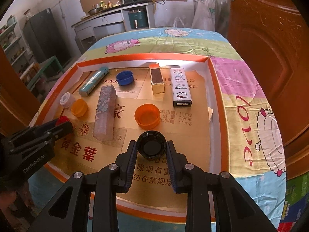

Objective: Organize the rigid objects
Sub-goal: 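Carry the red cap with the left tool while the right tool carries the black cap into the tray, then open the left tool releasing the red cap while the right tool releases the black cap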

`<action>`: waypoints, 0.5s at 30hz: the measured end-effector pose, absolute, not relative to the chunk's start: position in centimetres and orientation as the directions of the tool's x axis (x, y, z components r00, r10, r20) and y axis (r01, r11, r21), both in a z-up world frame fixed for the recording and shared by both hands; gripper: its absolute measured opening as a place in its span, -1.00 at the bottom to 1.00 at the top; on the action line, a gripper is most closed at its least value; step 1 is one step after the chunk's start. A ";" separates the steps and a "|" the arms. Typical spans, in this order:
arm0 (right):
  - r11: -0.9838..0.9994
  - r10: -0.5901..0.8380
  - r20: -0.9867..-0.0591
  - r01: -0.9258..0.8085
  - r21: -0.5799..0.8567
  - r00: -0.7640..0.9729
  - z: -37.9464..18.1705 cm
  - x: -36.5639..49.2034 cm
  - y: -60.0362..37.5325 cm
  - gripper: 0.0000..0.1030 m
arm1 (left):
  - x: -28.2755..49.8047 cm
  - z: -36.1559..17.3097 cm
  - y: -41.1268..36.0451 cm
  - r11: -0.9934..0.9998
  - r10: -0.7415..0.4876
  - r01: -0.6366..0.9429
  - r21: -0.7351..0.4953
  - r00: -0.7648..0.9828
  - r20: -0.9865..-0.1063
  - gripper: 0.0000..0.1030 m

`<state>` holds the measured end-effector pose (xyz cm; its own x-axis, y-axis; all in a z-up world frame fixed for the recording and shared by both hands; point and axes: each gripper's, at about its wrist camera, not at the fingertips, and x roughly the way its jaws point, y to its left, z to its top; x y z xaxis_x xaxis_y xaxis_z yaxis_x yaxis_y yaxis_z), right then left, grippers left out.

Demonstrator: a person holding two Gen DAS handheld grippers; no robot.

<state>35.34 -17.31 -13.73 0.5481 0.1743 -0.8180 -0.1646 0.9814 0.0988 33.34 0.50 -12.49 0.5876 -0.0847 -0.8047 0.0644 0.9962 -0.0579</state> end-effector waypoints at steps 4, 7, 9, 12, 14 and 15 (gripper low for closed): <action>0.982 0.173 -0.814 -0.165 0.096 0.555 -13.8 35.3 -17.4 -0.40 | 33.3 -12.7 0.3 0.995 -0.087 0.084 -0.046 0.592 -0.802 -0.23; 0.982 0.174 -0.811 -0.161 0.100 0.558 -13.9 35.3 -17.5 -0.36 | 33.2 -12.7 0.3 0.995 -0.095 0.090 -0.052 0.592 -0.800 -0.05; 0.983 0.171 -0.811 -0.158 0.099 0.560 -13.9 35.2 -17.6 -0.19 | 33.2 -12.7 0.5 0.995 -0.097 0.084 -0.058 0.595 -0.798 -0.05; 0.982 0.171 -0.810 -0.161 0.096 0.561 -13.8 35.2 -17.5 -0.17 | 33.2 -12.6 1.0 0.995 -0.098 0.071 -0.069 0.600 -0.794 -0.05; 0.982 0.171 -0.808 -0.160 0.097 0.564 -13.8 35.1 -17.6 -0.17 | 33.0 -12.4 1.2 0.995 -0.099 0.063 -0.077 0.606 -0.789 -0.05; 0.983 0.171 -0.807 -0.158 0.098 0.565 -13.8 35.1 -17.6 -0.17 | 32.9 -12.3 1.4 0.995 -0.102 0.060 -0.082 0.611 -0.785 -0.05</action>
<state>35.13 -17.57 -13.77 0.5646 0.1710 -0.8074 -0.1578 0.9826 0.0977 32.94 1.39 -12.31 0.6105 -0.1016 -0.7855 0.0596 0.9948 -0.0824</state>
